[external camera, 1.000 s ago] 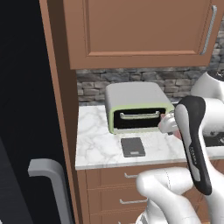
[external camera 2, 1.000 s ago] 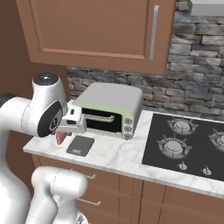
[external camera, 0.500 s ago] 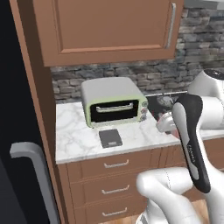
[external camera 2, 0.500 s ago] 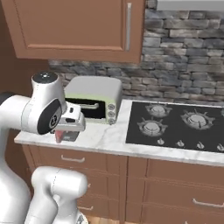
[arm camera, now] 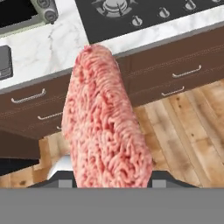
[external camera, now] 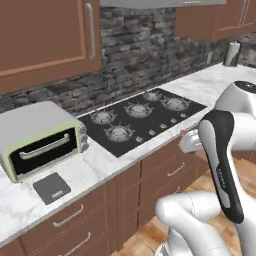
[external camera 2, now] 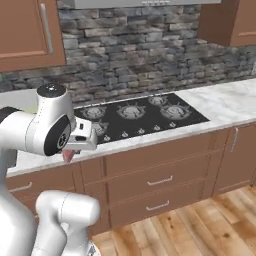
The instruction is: Take the steak from the fridge and place it on the digital scale on the counter by the fridge. Wait a few seconds for a reading, then move it to the plate on the dining counter.
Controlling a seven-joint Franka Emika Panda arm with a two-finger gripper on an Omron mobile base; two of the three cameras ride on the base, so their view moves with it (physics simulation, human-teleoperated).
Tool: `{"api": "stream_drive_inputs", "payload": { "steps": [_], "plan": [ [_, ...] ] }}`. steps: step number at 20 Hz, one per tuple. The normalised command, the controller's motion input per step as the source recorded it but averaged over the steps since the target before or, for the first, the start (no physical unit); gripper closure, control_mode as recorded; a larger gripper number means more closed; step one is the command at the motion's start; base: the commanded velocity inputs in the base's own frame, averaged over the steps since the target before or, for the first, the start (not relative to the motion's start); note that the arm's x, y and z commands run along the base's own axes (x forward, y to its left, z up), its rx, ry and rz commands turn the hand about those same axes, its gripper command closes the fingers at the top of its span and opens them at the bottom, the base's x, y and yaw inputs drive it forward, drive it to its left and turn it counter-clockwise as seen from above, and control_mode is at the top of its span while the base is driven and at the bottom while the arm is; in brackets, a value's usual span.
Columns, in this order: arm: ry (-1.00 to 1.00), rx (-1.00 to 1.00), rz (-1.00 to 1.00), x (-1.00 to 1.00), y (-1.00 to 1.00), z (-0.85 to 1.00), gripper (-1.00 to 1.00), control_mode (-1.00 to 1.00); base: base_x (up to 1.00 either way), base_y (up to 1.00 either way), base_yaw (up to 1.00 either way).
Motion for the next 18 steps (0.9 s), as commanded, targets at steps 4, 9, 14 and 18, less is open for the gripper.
{"api": "stream_drive_inputs", "payload": {
  "steps": [4,9,14,18],
  "plan": [
    [0.0,0.0,0.0,0.0,0.0,0.0,1.0,1.0,0.0,-0.38,-0.85],
    [0.0,0.0,0.0,0.0,0.0,0.0,1.0,1.0,0.0,-0.41,-0.84],
    [0.0,0.0,0.0,0.0,0.0,0.0,1.0,1.0,0.0,-0.38,-0.83],
    [0.0,0.0,0.0,0.0,0.0,0.0,1.0,1.0,0.0,-0.37,-0.83]
  ]
}}
